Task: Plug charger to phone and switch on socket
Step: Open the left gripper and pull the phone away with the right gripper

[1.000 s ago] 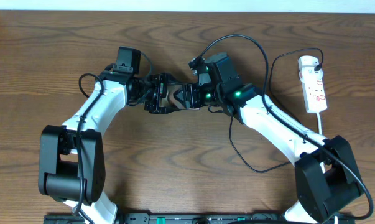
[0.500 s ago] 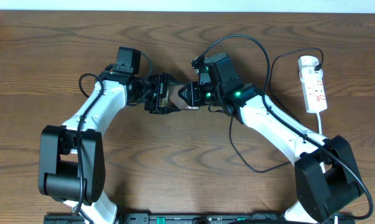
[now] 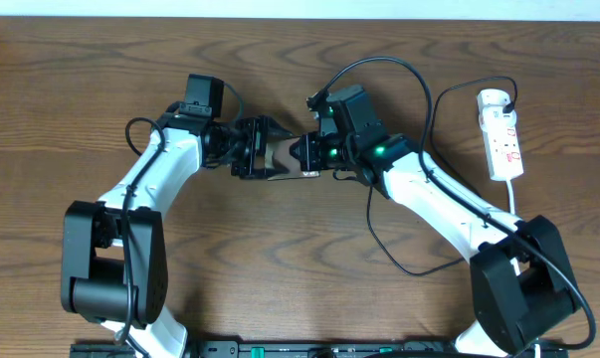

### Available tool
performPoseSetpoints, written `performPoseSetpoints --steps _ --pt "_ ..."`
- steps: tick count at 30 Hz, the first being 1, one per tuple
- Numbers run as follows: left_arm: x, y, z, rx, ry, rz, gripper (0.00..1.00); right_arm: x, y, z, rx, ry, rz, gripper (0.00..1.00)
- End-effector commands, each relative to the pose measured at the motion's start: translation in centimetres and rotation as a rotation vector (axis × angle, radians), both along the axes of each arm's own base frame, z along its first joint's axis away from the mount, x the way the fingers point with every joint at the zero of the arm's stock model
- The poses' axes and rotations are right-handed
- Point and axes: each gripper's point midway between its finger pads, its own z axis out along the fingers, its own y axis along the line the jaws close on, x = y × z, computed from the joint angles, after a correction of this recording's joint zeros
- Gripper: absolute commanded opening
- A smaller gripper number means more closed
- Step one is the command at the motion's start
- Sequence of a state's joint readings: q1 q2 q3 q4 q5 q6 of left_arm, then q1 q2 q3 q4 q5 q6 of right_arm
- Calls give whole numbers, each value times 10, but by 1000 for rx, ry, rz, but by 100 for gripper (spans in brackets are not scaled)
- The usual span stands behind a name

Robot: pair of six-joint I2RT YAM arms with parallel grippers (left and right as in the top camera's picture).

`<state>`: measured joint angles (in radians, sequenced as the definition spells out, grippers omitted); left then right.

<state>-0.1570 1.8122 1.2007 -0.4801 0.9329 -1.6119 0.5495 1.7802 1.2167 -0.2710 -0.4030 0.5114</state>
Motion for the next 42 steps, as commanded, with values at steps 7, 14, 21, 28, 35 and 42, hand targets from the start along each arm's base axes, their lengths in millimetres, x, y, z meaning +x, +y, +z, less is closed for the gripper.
performPoseSetpoints --steps 7,14,21,28,35,42 --pt "4 -2 21 -33 -43 -7 7 7 3 7 29 -20 2 1" --pt "8 -3 23 -13 -199 -99 8 29 -28 15 61 -13 -74 1" --pt "28 -6 35 48 -650 -317 24 48 -64 41 126 -26 -154 1" --pt "41 -8 45 80 -858 -392 27 58 -100 91 200 -89 -261 1" --pt "46 -7 47 96 -884 -386 33 51 -115 127 283 -96 -311 1" --pt "59 -7 56 113 -968 -374 33 53 -124 131 315 -75 -335 1"
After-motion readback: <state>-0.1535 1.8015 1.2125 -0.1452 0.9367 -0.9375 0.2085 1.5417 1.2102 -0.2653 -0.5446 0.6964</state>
